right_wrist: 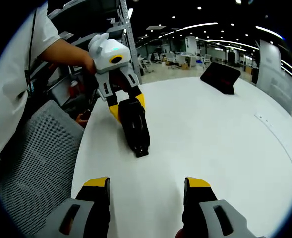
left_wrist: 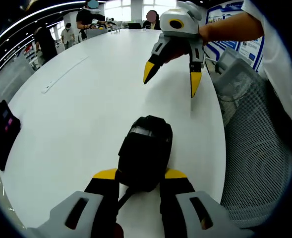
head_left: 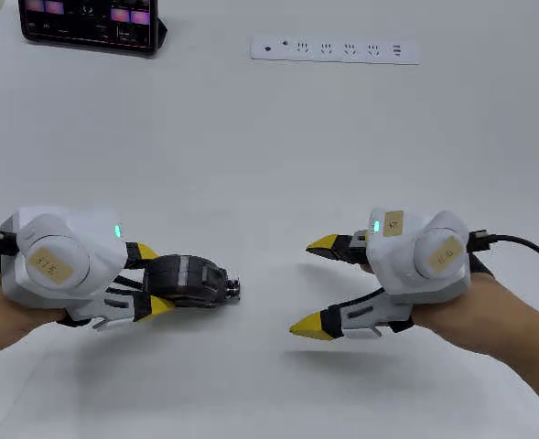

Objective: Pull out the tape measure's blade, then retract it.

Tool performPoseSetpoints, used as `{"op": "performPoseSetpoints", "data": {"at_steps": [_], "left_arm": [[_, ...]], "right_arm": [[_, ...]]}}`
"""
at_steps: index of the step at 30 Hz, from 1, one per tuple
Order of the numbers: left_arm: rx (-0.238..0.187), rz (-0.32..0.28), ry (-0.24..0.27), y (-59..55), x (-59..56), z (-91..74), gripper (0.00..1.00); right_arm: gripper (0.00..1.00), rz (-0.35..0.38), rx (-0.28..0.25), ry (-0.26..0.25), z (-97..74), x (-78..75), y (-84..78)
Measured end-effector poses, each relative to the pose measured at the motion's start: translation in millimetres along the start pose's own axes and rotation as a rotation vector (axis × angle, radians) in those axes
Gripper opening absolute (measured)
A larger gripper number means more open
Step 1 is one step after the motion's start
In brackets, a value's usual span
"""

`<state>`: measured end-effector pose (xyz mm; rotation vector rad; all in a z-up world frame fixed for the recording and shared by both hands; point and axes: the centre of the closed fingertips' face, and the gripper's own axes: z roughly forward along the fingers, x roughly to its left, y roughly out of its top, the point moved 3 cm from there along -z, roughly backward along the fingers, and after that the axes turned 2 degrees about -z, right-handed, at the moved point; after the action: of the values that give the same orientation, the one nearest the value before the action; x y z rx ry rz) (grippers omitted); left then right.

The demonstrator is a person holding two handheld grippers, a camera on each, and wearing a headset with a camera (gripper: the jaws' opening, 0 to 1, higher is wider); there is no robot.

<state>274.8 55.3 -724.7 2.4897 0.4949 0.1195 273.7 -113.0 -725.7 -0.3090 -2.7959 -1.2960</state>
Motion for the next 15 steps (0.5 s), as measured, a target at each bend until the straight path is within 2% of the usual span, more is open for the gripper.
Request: {"op": "performPoseSetpoints", "data": {"at_steps": [7, 15], "left_arm": [[0.011, -0.002, -0.003, 0.3, -0.3, 0.3, 0.26], [0.015, -0.003, -0.007, -0.3, 0.4, 0.9, 0.26]], "right_arm": [[0.5, -0.032, -0.018, 0.016, 18.6, -2.1, 7.1], [0.45, -0.05, -0.03, 0.035, 31.9, -1.3, 11.3]]}}
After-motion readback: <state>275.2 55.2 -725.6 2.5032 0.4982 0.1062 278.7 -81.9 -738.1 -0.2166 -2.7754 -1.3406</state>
